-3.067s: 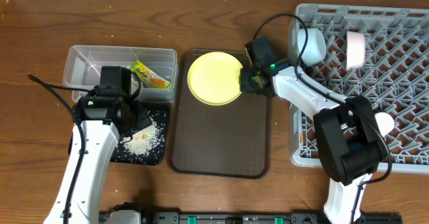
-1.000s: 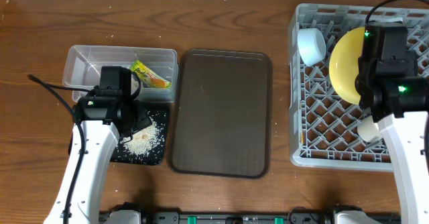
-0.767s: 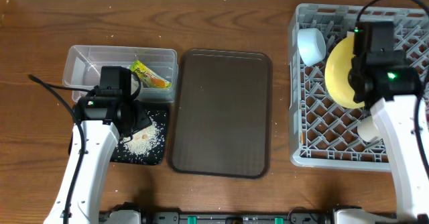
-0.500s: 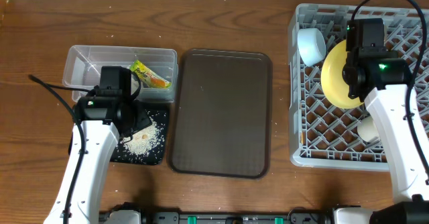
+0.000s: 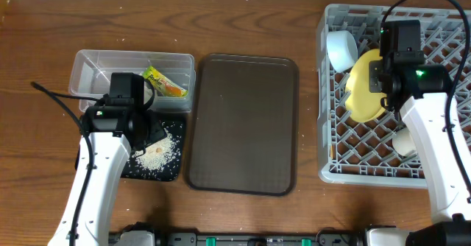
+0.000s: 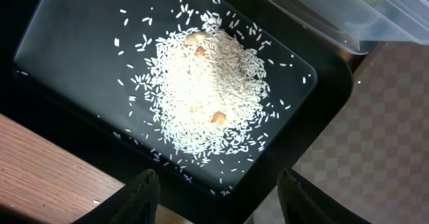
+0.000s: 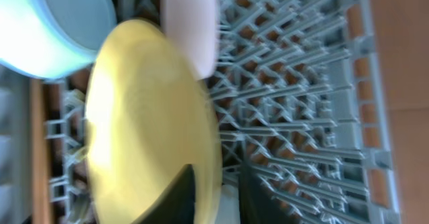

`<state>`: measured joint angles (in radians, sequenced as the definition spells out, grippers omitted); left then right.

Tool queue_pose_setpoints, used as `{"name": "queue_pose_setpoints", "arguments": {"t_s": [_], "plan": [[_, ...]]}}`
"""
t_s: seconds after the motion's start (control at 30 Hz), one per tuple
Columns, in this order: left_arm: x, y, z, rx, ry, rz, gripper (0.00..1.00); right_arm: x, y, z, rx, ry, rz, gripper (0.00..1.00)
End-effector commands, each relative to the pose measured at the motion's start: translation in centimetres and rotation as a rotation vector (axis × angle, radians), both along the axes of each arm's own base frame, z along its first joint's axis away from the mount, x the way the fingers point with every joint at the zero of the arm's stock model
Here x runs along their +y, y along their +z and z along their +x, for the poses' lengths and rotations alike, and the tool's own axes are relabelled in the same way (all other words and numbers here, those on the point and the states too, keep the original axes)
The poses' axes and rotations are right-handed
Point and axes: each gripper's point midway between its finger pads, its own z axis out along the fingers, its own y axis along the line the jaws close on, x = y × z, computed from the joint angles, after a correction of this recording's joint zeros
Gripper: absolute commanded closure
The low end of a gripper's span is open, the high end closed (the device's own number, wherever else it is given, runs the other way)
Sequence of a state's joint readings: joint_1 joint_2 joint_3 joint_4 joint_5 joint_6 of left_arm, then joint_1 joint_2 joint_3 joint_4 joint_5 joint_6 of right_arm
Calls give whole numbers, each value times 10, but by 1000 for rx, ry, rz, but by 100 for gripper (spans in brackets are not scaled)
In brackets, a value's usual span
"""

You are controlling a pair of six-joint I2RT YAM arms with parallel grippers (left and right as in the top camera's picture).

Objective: Sort waste into correct bins and load items into the dishwasher rack
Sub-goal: 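Lift the yellow plate and stand it upright in the rack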

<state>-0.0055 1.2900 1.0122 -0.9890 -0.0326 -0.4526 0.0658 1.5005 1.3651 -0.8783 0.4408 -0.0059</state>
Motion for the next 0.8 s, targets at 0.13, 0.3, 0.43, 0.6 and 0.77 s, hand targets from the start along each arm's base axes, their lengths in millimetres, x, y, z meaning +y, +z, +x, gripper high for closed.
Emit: {"name": "queue_pose_setpoints", "arguments": {"t_s": [0.13,0.3,0.43,0.6,0.77], "plan": [[2,4,1,-10,19,1,41,38,-9,5,2,92,206,52],[1,4,1,-9,8,-1,34,46,-1,3,-49,41,309,41],[-12,8,11,-45,-125,-46,32,58,20,4,-124,79,456,23],[-25,22,30,-121,-297,-30,28,58,36,3,-165,165,593,12],[-31,19,19,-76,-343,-31,27,31,20,-19,-83,64,624,1]]}}
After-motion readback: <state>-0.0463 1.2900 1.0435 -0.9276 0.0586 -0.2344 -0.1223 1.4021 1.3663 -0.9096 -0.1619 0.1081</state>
